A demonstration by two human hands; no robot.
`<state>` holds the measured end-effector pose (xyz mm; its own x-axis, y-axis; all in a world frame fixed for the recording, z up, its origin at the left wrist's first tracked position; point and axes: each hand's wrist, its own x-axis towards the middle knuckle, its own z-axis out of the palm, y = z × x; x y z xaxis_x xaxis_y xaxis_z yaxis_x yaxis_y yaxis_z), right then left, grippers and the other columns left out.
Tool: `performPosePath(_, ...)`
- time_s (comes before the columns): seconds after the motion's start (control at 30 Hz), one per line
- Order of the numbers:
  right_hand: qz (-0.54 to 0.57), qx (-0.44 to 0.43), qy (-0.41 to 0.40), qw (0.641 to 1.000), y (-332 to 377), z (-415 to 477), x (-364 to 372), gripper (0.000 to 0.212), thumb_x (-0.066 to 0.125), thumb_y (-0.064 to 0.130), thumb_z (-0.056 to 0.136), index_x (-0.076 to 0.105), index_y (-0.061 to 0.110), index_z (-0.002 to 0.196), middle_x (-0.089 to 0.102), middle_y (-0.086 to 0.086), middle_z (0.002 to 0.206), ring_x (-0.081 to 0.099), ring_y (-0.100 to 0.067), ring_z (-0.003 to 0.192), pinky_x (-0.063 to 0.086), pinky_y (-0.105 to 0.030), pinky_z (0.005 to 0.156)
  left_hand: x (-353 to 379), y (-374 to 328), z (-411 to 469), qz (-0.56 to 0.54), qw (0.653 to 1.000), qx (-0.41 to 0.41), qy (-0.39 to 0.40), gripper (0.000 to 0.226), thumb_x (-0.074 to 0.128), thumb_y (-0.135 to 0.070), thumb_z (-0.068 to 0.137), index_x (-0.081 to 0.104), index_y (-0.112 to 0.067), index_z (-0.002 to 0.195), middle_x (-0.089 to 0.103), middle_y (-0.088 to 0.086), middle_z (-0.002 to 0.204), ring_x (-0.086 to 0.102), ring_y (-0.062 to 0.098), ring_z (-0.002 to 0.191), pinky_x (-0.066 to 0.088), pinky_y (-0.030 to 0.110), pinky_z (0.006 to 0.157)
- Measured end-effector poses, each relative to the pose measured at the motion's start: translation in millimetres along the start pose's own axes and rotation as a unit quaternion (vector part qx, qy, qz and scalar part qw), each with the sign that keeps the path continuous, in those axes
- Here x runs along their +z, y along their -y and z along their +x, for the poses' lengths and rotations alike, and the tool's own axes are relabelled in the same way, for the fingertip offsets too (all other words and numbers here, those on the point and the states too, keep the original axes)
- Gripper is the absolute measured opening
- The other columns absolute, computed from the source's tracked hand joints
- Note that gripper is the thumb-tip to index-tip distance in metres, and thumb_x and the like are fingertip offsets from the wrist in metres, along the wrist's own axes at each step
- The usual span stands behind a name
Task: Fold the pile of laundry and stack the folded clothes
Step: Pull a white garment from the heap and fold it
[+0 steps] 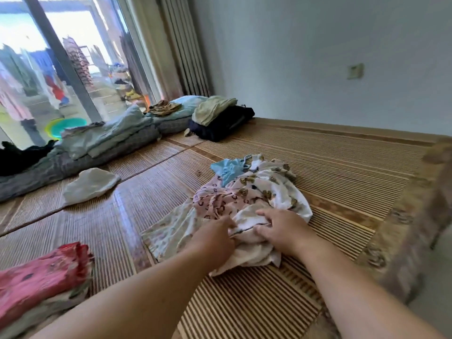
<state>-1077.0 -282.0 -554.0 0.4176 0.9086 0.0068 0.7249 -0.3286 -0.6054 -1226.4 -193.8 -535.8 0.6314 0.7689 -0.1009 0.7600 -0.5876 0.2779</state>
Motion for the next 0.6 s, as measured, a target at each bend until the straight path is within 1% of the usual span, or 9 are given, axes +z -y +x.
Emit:
performPosePath(0.1, 0.009, -0.014, 0.0, 1.0, 11.2, 0.3, 2.4, 0.048, 0.06, 0.04, 0.085, 0.053, 0.034, 0.133, 0.05, -0.004, 0.14, 0.046, -0.022, 0.128, 0.037, -0.031, 0.106, -23.8, 5.6, -14.2, -0.033, 0.996, 0.056, 0.061, 0.034, 0.065, -0.039, 0.086, 0.055, -0.04, 0.119, 0.062, -0.008, 0.106, 0.058, 0.011, 0.092, 0.05, 0.027, 0.077)
performPosePath(0.2, -0.025, -0.055, -0.025, 0.998, 29.5, -6.3, 1.9, 0.029, 0.055, 0.047, 0.084, 0.068, 0.037, 0.107, 0.061, 0.001, 0.119, 0.052, -0.022, 0.113, 0.043, -0.038, 0.099, -58.5, 10.6, -33.9, -0.038, 0.995, 0.087, 0.039, 0.015, 0.061, -0.039, 0.09, 0.062, -0.041, 0.105, 0.061, -0.017, 0.095, 0.057, 0.002, 0.089, 0.044, 0.016, 0.072)
performPosePath(0.23, -0.035, -0.064, -0.033, 0.997, 33.1, -6.8, 0.2, 0.03, 0.049, 0.051, 0.085, 0.071, 0.034, 0.097, 0.065, 0.002, 0.108, 0.054, -0.022, 0.106, 0.046, -0.04, 0.094, -68.4, 9.9, -37.6, -0.048, 0.995, 0.088, 0.022, 0.011, 0.059, -0.034, 0.092, 0.063, -0.041, 0.1, 0.063, -0.018, 0.093, 0.058, 0.003, 0.088, 0.043, 0.014, 0.071)
performPosePath(0.3, 0.019, -0.103, -0.065, 0.992, 50.9, -20.8, -10.5, 0.052, 0.037, 0.07, 0.081, 0.068, 0.028, 0.076, 0.065, 0.007, 0.078, 0.058, -0.014, 0.082, 0.049, -0.035, 0.074, -101.4, 11.2, -57.5, -0.061, 0.994, 0.082, -0.031, 0.013, 0.058, -0.026, 0.093, 0.066, -0.035, 0.095, 0.067, -0.012, 0.091, 0.062, 0.008, 0.088, 0.046, 0.017, 0.071)
performPosePath(0.37, 0.116, -0.16, -0.083, 0.977, 74.9, -38.7, -29.2, 0.062, 0.038, 0.088, 0.066, 0.061, 0.031, 0.067, 0.055, 0.009, 0.059, 0.051, -0.004, 0.059, 0.039, -0.024, 0.057, -136.7, 13.9, -81.3, -0.083, 0.991, 0.076, -0.078, 0.011, 0.06, -0.03, 0.089, 0.071, -0.029, 0.09, 0.071, -0.005, 0.087, 0.065, 0.014, 0.082, 0.053, 0.028, 0.075)
performPosePath(0.43, 0.116, -0.218, -0.08, 0.966, 105.7, -57.7, -49.6, 0.038, 0.06, 0.078, 0.064, 0.06, 0.044, 0.081, 0.055, 0.011, 0.059, 0.051, 0.0, 0.054, 0.037, -0.018, 0.055, -168.5, 16.4, -106.1, -0.09, 0.987, 0.076, -0.113, 0.015, 0.06, -0.036, 0.085, 0.071, -0.026, 0.085, 0.072, 0.002, 0.083, 0.064, 0.017, 0.074, 0.054, 0.042, 0.076)
performPosePath(0.5, 0.04, -0.24, -0.094, 0.965, 143.9, -77.3, -64.2, 0.025, 0.071, 0.046, 0.075, 0.061, 0.04, 0.097, 0.057, 0.009, 0.065, 0.054, -0.007, 0.061, 0.042, -0.023, 0.059, -198.5, 20.0, -135.5, -0.048, 0.987, 0.069, -0.14, 0.016, 0.06, -0.031, 0.091, 0.072, -0.019, 0.091, 0.072, 0.006, 0.089, 0.063, 0.019, 0.079, 0.052, 0.04, 0.078)
performPosePath(0.57, -0.069, -0.274, -0.149, 0.948, 182.1, -94.4, -81.0, 0.006, 0.061, 0.027, 0.082, 0.062, 0.028, 0.087, 0.051, 0.007, 0.063, 0.05, -0.015, 0.062, 0.037, -0.027, 0.059, -227.8, 21.9, -164.1, 0.016, 0.985, 0.073, -0.157, 0.021, 0.056, -0.029, 0.094, 0.07, -0.014, 0.098, 0.07, 0.005, 0.092, 0.063, 0.02, 0.087, 0.047, 0.032, 0.075)
performPosePath(0.6, -0.083, -0.29, -0.166, 0.939, 202.7, -103.9, -92.5, 0.007, 0.057, 0.023, 0.082, 0.058, 0.025, 0.076, 0.047, 0.007, 0.06, 0.047, -0.014, 0.06, 0.034, -0.026, 0.059, -243.8, 24.3, -182.6, 0.048, 0.982, 0.069, -0.168, 0.022, 0.054, -0.03, 0.095, 0.068, -0.014, 0.098, 0.068, 0.003, 0.09, 0.061, 0.02, 0.088, 0.043, 0.029, 0.071)
